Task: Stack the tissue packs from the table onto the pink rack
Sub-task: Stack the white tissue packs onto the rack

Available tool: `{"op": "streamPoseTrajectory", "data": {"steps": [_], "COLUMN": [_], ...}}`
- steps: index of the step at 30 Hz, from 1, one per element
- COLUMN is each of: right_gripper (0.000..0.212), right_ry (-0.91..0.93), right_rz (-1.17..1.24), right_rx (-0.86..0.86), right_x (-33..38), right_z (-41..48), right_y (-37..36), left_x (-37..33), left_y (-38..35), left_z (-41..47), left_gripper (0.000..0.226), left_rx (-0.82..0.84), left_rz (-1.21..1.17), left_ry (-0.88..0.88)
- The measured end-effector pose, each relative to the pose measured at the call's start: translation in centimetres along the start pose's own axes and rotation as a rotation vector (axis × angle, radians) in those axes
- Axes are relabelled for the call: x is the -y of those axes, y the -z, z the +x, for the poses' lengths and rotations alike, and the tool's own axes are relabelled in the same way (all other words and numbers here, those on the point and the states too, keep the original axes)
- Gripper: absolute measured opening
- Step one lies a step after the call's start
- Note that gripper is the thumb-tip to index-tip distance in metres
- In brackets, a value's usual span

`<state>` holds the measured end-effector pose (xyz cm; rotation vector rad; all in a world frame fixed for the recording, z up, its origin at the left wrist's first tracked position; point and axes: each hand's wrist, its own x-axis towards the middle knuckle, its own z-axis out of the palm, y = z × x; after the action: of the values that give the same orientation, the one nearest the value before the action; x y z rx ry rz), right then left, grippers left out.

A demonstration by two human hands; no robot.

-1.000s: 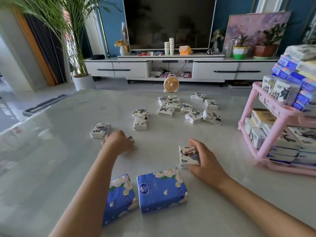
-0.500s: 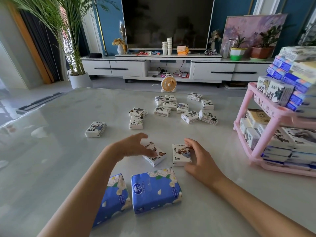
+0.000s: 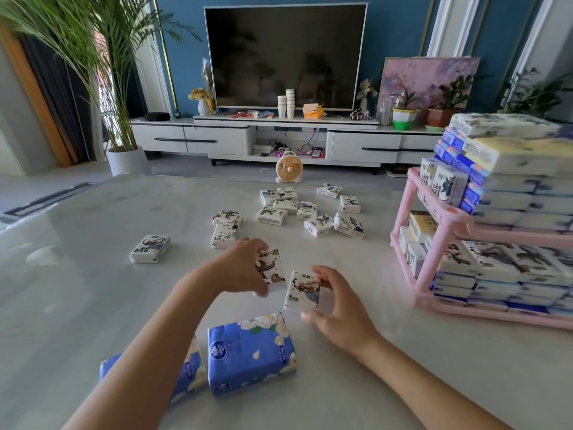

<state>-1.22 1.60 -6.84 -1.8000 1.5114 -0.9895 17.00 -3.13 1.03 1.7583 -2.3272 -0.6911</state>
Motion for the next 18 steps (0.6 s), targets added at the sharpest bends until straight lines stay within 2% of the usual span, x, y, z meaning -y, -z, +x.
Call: {"op": "streamPoseTrajectory", "data": {"steps": [4, 7, 9, 11, 14, 18], "right_gripper": [0.065, 0.065, 0.06, 0.057, 0.056, 0.047], "right_ry": [0.062, 0.152, 0.206, 0.254, 0.301, 0.316], "right_rz": [0.092, 0.016, -0.029, -0.081, -0.155, -0.22], "right_rx": [-0.005, 0.003, 0.004, -0.008, -0.105, -0.316], "right_x": [1.5, 3.8, 5.9, 7.9, 10.0, 10.0], "right_z": [-4.8, -8.3, -10.5, -12.5, -14.5, -13.8], "right_y": [3.5, 8.9, 13.1, 17.4, 23.9, 32.5], "left_x": [-4.4, -8.1, -10.5, -13.6, -19.5, -28.1], "left_y": [2.7, 4.2, 5.1, 6.1, 7.2, 8.5], "left_z": [-3.5, -6.9, -8.9, -10.3, -10.6, -7.5], "left_gripper": [0.081, 0.074, 0.064, 0.064, 0.069, 0.05], "left_rx": [-0.032, -0.091, -0.129, -0.186, -0.3, -0.392], "left_rz": [-0.014, -0.018, -0.1, -0.173, -0.222, -0.273], "left_ry": [-0.137, -0.251, -0.328, -0.39, -0.5, -0.596]}}
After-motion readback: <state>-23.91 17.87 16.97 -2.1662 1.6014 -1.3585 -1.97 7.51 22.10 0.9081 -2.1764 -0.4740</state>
